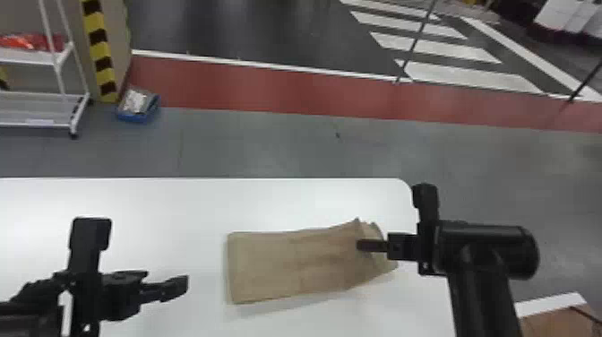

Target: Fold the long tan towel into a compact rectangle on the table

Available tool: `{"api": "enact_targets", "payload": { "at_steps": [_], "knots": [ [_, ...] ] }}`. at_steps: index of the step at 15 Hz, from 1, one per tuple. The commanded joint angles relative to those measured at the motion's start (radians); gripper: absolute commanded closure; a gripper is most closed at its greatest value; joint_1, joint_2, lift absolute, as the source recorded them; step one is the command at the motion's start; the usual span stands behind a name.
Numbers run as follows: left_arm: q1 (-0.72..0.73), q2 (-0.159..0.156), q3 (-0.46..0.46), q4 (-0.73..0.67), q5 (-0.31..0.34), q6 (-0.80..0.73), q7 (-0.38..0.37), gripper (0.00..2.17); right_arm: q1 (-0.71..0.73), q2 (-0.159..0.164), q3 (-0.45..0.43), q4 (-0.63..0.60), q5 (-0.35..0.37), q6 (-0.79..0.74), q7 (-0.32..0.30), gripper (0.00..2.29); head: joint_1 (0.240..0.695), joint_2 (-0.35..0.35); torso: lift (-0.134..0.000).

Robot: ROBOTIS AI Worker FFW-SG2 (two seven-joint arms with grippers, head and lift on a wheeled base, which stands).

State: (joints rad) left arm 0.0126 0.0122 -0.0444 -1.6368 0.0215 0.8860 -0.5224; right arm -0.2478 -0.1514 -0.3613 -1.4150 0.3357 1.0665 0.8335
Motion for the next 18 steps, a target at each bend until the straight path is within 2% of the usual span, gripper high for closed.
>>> {"api": "enact_targets", "payload": {
  "at_steps": [1, 3, 5, 7, 9, 11, 14, 18],
  "knots": [
    [0.004, 0.000, -0.002, -0.001, 0.000, 0.000, 0.001, 0.08, -0.015, 0.000, 0.002, 0.033, 0.009, -0.033, -0.005, 1.36, 0.695, -0.299, 0.000],
    [0.006, 0.000, -0.002, 0.000, -0.002, 0.000, 0.001, 0.08, -0.015, 0.000, 0.001, 0.024, -0.003, -0.030, -0.004, 1.36, 0.695, -0.301, 0.000],
    [0.006, 0.000, -0.002, -0.001, -0.005, 0.000, 0.001, 0.08, -0.001, 0.000, -0.016, -0.047, -0.012, 0.000, 0.010, 1.36, 0.695, -0.299, 0.000],
    [0.006, 0.000, 0.001, -0.001, -0.005, 0.000, 0.001, 0.08, -0.018, -0.013, -0.091, -0.091, -0.020, 0.028, 0.021, 1.36, 0.695, -0.299, 0.000],
    [0.006, 0.000, 0.001, 0.005, -0.005, -0.003, 0.002, 0.08, -0.030, -0.042, -0.113, -0.024, -0.023, 0.016, 0.018, 1.36, 0.695, -0.317, 0.000],
    [0.000, -0.003, -0.002, 0.014, -0.005, -0.003, 0.001, 0.08, -0.024, -0.042, -0.084, 0.061, -0.003, -0.067, 0.006, 1.36, 0.695, -0.343, 0.000],
    [0.000, -0.001, 0.003, 0.014, -0.003, -0.003, -0.001, 0.08, -0.031, -0.045, -0.070, 0.122, 0.014, -0.116, -0.022, 1.36, 0.695, -0.350, 0.000],
    [0.001, 0.000, 0.008, 0.014, -0.005, -0.003, -0.001, 0.08, -0.044, -0.051, -0.082, 0.126, 0.008, -0.119, -0.025, 1.36, 0.695, -0.350, 0.000]
  ]
}}
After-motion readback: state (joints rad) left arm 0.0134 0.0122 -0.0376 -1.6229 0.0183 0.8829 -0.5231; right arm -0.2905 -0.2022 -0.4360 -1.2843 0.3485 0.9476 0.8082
